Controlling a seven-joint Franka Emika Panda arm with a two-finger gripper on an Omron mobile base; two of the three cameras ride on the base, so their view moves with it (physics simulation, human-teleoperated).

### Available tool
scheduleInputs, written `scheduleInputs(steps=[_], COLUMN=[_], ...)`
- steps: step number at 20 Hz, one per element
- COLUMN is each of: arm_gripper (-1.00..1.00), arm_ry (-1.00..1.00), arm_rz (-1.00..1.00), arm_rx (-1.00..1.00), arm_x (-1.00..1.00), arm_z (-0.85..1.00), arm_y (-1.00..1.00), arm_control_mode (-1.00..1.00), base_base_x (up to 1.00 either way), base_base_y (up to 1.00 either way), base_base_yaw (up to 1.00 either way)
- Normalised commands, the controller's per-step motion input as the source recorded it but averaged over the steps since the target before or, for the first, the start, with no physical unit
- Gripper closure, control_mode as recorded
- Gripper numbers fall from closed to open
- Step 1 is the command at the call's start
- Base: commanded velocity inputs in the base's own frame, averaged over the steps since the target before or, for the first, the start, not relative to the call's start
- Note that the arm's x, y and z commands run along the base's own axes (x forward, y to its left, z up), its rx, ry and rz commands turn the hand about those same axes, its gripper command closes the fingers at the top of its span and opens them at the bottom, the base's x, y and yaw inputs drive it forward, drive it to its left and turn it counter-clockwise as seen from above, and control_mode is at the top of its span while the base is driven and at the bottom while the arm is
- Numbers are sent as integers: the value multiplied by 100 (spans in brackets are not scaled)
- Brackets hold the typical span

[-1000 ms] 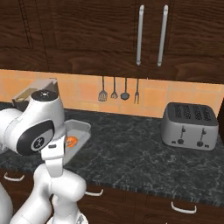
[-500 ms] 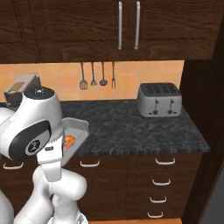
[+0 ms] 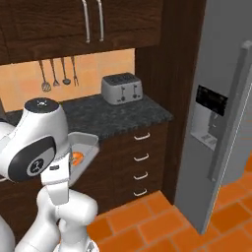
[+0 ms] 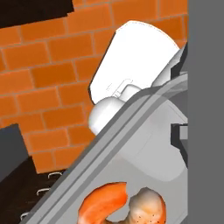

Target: Take the meat container that has the shrimp and place it on the second highest rack of the freezer. Then take the vegetable container that has the cucumber and mushroom and place it on the highest rack of the freezer.

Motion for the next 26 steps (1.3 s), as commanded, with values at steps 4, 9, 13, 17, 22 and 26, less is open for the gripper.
scheduleInputs(steps=[4, 9, 13, 17, 22, 26], arm_gripper=[100, 100, 100, 100, 100, 100], arm_ry=[0, 0, 0, 0, 0, 0], arm_rz=[0, 0, 0, 0, 0, 0], arm_rx=[0, 0, 0, 0, 0, 0], arm_x=[0, 0, 0, 0, 0, 0], arm_z=[0, 0, 0, 0, 0, 0], arm_y=[0, 0, 0, 0, 0, 0], arm_control_mode=[100, 100, 100, 100, 100, 100], base_base_x=[-6, 13, 84, 100, 97, 80], base_base_y=[-15, -27, -53, -51, -79, -100], base_base_yaw=[-89, -80, -43, -2, 14, 24])
